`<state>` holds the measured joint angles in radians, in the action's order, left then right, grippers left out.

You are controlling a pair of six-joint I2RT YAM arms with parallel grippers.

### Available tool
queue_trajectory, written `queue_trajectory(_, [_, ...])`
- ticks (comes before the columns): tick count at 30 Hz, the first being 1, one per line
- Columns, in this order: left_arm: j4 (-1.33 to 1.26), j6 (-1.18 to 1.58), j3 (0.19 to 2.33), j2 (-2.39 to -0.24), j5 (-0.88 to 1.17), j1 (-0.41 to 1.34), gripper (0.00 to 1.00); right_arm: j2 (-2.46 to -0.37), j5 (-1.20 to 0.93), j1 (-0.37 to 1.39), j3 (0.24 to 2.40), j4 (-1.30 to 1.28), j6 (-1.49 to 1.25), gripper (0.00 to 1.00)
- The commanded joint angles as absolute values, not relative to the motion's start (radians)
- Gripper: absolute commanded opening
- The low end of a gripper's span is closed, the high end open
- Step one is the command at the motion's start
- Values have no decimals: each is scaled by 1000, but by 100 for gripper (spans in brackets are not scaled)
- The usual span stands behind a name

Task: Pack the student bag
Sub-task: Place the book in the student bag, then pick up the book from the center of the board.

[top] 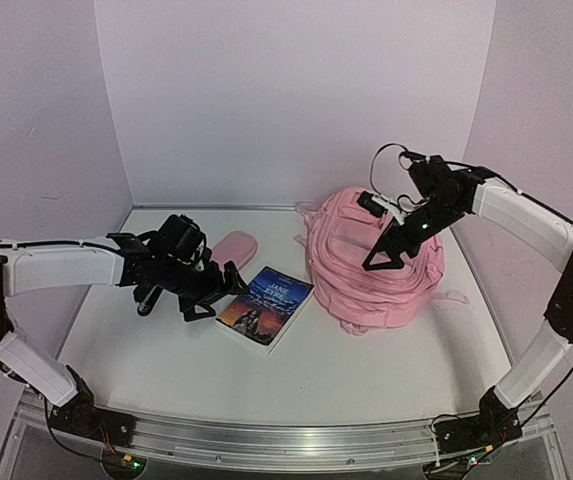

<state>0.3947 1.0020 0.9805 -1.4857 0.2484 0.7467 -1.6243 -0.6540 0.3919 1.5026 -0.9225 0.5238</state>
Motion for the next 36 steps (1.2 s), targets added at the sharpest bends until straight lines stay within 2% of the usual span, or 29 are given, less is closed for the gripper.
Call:
queue_trajectory(1, [339, 1113, 903, -1388, 163, 783, 100, -1684, -734, 514, 1560, -948, 501, 90])
queue_trajectory(6, [298, 1176, 818, -1333, 111, 785, 99, -1789, -711, 630, 1532, -907, 505, 90])
queue_trajectory(10, [335, 1104, 881, -1362, 58, 785, 99, -1891, -750, 639, 1574, -904, 481, 87])
queue_trajectory(15, [459, 916, 1125, -1596, 75, 784, 99, -1984, -763, 674, 1576, -852, 433, 87])
queue_trajectory(18, [529, 854, 1278, -1754, 95, 784, 100, -2051, -754, 681, 1608, -821, 382, 98])
queue_trajectory(22, [590, 812, 1434, -1854, 84, 783, 100, -2132, -725, 681, 1659, -787, 314, 98])
queue_trajectory(36, [579, 785, 1336, -1856, 135, 707, 98, -2203, -632, 681, 1663, -640, 102, 98])
